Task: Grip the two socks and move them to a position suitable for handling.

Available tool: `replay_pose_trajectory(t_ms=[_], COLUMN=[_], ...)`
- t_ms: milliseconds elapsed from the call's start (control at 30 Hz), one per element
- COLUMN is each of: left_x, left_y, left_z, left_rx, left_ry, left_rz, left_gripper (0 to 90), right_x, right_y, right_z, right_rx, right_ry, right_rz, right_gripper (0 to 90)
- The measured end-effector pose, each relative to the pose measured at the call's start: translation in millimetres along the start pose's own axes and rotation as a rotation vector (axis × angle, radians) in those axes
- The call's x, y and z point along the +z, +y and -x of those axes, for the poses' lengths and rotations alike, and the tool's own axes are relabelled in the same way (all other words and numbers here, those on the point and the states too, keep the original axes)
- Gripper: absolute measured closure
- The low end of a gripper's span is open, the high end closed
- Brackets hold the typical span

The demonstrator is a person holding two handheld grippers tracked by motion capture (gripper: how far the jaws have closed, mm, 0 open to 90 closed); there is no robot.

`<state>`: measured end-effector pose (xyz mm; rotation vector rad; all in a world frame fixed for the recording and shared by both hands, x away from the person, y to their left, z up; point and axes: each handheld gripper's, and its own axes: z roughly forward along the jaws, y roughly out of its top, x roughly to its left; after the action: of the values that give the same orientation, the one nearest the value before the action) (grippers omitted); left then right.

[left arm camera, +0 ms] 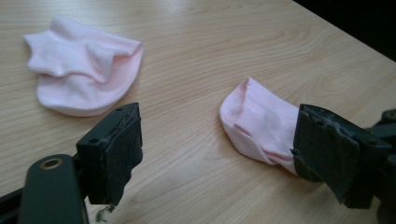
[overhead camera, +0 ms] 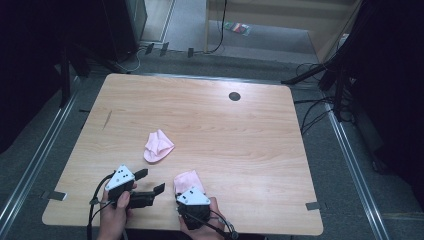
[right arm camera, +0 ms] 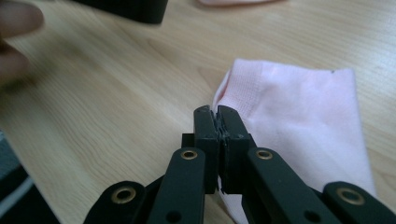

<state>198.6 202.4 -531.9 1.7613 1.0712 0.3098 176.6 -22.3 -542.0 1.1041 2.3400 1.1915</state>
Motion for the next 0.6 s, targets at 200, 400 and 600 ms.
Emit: replay_pose_trajectory(t_ms=[200,400,600], left_x=[4.5,20.6,44.9], left_y=[0.1,1.1,5.9], left_z=[3.2,11.1,18.6], left_rx=[-0.020,-0.017,-0.001], left_ry=[-0.024,-0.027,0.043], left_rz=[-0.002,-0.069,-0.141], left_gripper=[23.3,18.5,38.6], right_x=[-22.9,-38.1,-54.5], right_y=[13.0,19.0,14.0], right_z=[16.4,36.6,69.8], right_rx=[0.098,0.158,0.271], right_ry=[0.025,0.013,-0.014], right_rz=[0.099,0.155,0.190], right_gripper=[88.9,88.8,88.6])
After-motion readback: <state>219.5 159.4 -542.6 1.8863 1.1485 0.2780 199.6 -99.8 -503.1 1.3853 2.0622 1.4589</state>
